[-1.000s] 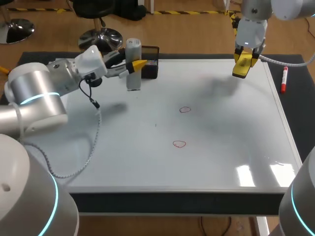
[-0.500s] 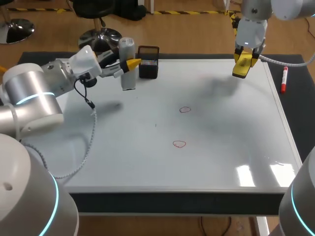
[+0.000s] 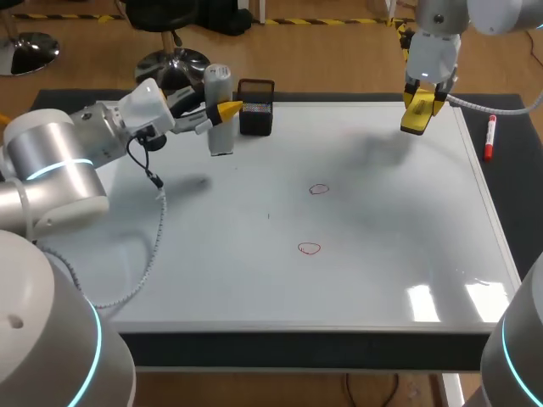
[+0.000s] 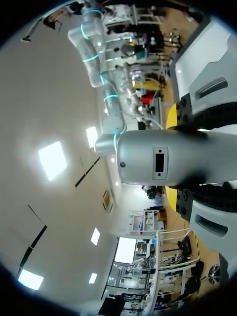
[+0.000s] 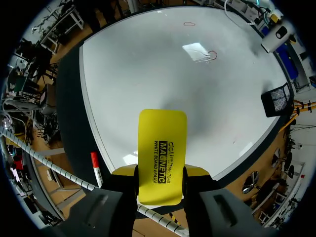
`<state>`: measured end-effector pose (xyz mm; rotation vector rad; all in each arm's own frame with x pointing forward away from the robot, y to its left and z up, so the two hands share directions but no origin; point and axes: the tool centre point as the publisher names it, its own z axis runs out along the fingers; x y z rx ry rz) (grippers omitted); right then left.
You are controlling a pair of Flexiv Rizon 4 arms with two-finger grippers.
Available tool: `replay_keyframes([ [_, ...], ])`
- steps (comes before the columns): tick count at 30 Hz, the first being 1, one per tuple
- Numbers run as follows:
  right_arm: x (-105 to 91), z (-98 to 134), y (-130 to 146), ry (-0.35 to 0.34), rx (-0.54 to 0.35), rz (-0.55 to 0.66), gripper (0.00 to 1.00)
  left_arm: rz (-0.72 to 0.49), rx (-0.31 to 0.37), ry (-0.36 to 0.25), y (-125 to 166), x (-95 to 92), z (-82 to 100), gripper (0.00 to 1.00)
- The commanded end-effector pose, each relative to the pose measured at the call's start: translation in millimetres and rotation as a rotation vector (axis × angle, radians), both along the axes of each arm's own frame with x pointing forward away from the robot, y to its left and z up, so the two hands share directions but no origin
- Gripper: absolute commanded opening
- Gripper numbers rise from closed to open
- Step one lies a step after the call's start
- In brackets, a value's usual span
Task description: Pick up the inspection probe, press it on each red-marked spot on the whiteboard one by one, put down the probe, pick up the eraser, and wipe off all the red marks.
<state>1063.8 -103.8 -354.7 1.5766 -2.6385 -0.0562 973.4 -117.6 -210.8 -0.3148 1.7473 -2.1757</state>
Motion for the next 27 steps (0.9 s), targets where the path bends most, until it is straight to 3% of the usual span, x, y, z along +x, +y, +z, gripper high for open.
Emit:
replay_keyframes([
  [1, 1.1, 1.2, -0.4, 0.003, -0.004, 0.002, 0.0, 0.002, -0.001, -0.002, -0.2, -0.4, 0.8, 0.0],
  [14, -1.2, 1.3, 3.9, -0.001, -0.014, 0.022, 0.0, 0.002, -0.001, -0.002, -0.2, -0.4, 0.8, 0.0],
  [21, -20.3, 3.3, 24.9, -0.013, -0.028, 0.087, 0.0, 0.002, -0.001, -0.002, -0.2, -0.4, 0.8, 0.0],
  [24, -30.7, 3.1, 36.0, -0.002, -0.101, 0.135, 0.0, 0.002, -0.001, -0.002, -0.2, -0.4, 0.8, 0.0],
  [27, -42.3, 4.7, 49.8, -0.007, -0.077, 0.169, 0.0, 0.002, -0.001, -0.002, -0.2, -0.4, 0.8, 0.0],
])
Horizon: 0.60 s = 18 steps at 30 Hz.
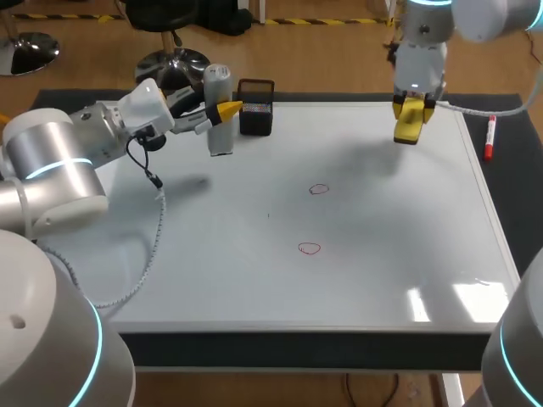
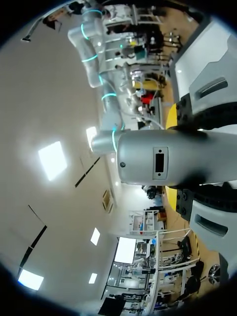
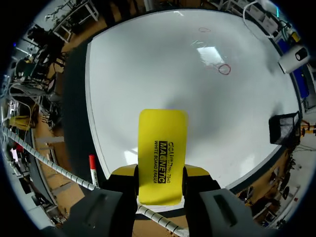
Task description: Pick up the inspection probe, press it on each red-marked spot on the whiteboard one by one, put down the probe, pick up the eraser, and wipe off all the red marks.
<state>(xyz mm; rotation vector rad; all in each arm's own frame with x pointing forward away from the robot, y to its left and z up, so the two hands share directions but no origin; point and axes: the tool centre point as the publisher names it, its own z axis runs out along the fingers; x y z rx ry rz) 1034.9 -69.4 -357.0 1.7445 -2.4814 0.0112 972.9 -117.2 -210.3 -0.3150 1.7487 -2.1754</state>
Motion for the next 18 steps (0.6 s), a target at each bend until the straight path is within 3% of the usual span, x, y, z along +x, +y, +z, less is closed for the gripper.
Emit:
replay_keyframes([
  [1, -17.6, 7.6, 20.6, -0.027, -0.014, 0.03, 0.0, 0.003, -0.002, -0.003, -0.6, 0.2, 0.3, 0.0],
  [18, -74.0, 15.1, 109.1, -0.09, 0.057, 0.175, 0.0, 0.003, -0.002, -0.003, -0.6, 0.2, 0.3, 0.0],
])
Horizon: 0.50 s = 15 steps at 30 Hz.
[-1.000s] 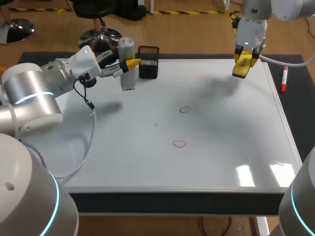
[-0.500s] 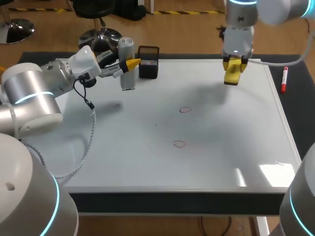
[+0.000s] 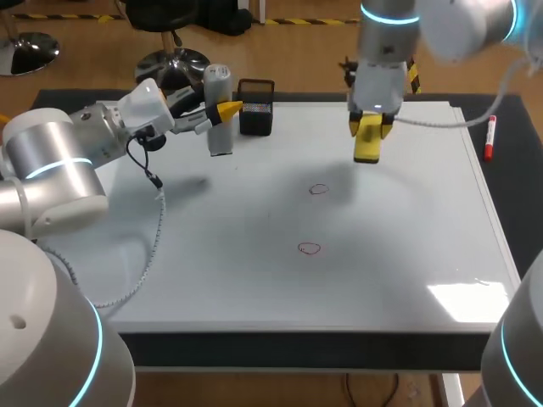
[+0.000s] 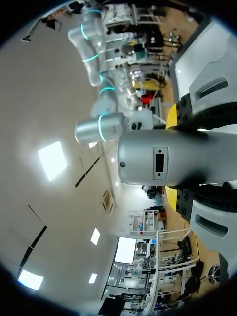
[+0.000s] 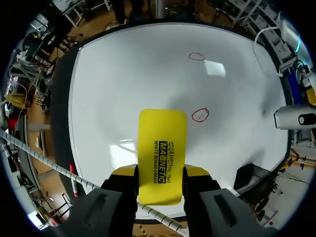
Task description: Pick up the inspection probe, press it on each red-marked spot on the whiteboard one by one, put down the probe, pick up the eraser, and wipe off all the red marks.
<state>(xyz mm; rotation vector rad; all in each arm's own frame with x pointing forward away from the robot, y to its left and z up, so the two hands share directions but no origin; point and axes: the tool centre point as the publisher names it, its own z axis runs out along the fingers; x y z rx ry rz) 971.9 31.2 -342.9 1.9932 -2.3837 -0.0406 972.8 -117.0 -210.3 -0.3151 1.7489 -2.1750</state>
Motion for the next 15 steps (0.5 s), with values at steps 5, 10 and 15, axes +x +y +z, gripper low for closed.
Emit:
replay_keyframes([
  [5, -22.8, -3.1, 34.2, -0.059, -0.012, 0.034, 0.0, 0.003, -0.002, -0.003, -0.8, 0.2, 0.2, 0.0],
  [10, -35.0, -9.5, 60.3, -0.049, 0.014, 0.07, 0.0, 0.003, -0.002, -0.003, -0.8, 0.2, 0.2, 0.0],
  [15, -43.8, -20.8, 80.5, -0.03, 0.044, 0.096, 0.0, 0.003, -0.002, -0.003, -0.8, 0.2, 0.2, 0.0],
])
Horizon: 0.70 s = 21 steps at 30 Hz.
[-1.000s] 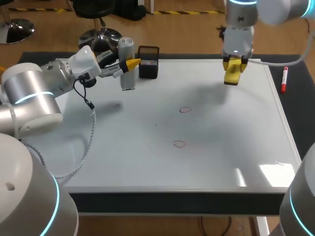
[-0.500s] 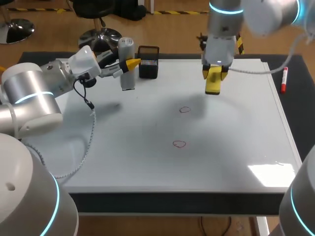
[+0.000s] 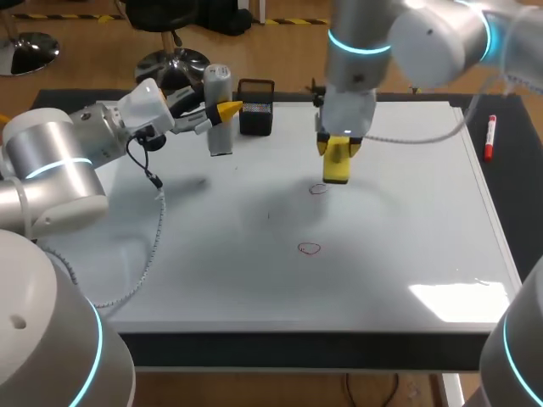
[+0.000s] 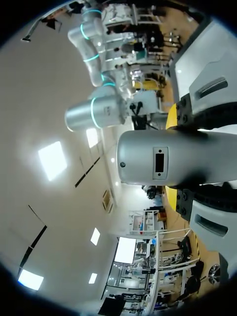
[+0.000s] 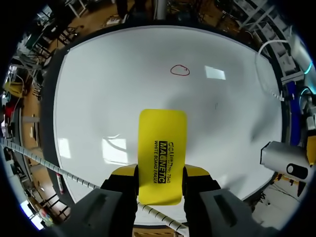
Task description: Pick up the inspection probe, press it on each red-marked spot on the whiteboard one by one, put down the probe, pick up the eraser, and wipe off all the red marks.
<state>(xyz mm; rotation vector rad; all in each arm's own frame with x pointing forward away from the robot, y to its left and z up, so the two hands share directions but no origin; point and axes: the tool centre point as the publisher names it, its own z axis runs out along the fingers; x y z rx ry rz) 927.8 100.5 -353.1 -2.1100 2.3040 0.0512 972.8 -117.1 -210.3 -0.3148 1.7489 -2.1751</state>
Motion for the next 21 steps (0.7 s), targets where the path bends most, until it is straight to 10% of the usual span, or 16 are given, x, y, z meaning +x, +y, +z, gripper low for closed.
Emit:
replay_keyframes([
  [1, -1.0, -12.5, 14.4, 0.007, 0.006, 0.007, 0.0, 0.003, -0.002, -0.003, -0.7, 0.2, 0.2, 0.0],
  [21, -7.8, -43.1, 44.4, 0.057, 0.024, 0.096, 0.0, 0.003, -0.002, -0.003, -0.7, 0.2, 0.2, 0.0],
])
